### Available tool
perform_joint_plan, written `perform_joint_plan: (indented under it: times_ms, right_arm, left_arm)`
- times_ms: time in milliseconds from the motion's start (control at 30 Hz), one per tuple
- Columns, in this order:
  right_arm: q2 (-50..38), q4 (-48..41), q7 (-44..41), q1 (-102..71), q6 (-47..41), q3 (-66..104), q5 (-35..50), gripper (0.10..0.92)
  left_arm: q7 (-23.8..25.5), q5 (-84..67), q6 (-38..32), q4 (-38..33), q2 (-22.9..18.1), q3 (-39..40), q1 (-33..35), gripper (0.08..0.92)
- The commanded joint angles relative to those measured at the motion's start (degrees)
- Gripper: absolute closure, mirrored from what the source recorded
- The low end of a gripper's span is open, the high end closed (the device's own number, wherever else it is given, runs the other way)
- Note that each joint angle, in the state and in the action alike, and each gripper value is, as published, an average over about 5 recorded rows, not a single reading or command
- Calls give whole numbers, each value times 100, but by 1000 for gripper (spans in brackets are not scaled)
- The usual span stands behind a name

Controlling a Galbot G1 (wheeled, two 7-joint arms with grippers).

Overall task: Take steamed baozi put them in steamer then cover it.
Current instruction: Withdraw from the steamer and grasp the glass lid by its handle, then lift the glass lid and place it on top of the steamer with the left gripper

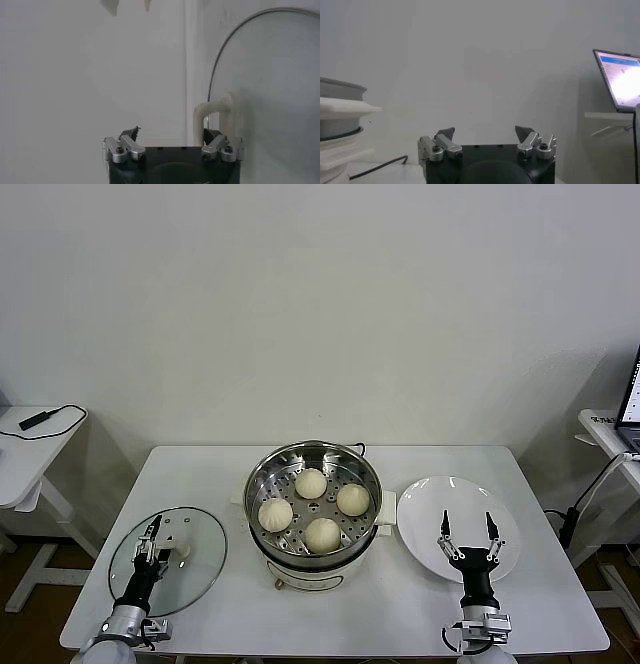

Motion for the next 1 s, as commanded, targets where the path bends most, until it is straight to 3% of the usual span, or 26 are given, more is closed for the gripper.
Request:
perform_joint_plan:
  times_ms: [33, 667, 767, 1000]
  right_arm:
    - [18, -9, -3, 1, 6, 30, -37, 203]
    - [11, 2, 8, 23, 49, 57, -70, 203]
    - [15, 5, 8, 33, 53, 43, -81, 203]
    - [6, 20, 10, 49, 51, 33, -98, 203]
  left_arm:
    - [148, -35, 5, 176, -6, -7, -154, 229]
    - [341, -1100, -284, -54, 38, 118, -3, 771]
    - [352, -1207, -252, -338, 66, 26, 68, 809]
    - [390, -1154, 68, -1290, 298, -550, 108, 810]
